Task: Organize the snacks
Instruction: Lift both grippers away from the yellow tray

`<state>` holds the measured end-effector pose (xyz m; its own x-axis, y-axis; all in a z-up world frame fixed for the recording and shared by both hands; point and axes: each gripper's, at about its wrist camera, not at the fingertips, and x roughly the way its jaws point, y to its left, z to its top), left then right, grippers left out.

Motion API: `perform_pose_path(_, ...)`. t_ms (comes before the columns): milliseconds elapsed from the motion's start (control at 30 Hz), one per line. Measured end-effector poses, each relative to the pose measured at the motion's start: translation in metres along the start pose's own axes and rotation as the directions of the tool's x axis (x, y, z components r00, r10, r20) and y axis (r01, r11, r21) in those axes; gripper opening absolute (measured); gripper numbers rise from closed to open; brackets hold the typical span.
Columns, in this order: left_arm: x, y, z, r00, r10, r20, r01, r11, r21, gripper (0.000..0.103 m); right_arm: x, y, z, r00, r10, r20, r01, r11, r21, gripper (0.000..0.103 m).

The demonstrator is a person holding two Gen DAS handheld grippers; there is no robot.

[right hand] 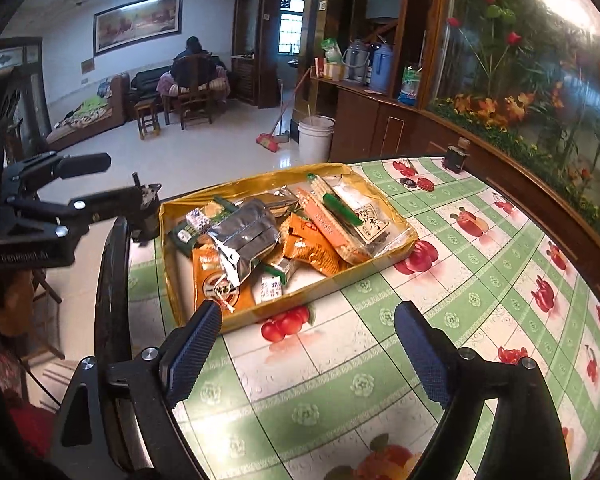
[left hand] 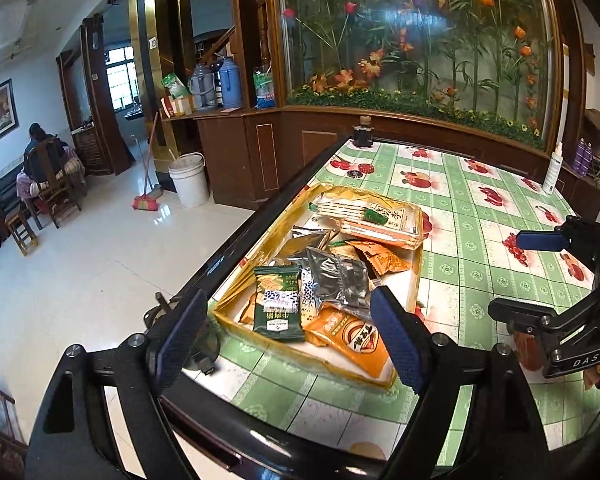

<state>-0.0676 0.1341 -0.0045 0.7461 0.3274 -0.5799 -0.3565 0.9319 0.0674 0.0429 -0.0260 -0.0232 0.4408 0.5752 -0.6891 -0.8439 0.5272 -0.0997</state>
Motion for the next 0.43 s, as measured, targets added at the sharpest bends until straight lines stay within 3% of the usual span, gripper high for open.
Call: perform_pose_path(433,-0.034,0.016,-0.013,0.998,-0.001,0.058,0.003,1.000,-0.029,0.084,-0.017,0.014,-0.013,1.000,-0.002,-0.001,0.001,0.996,-0.085,0.089)
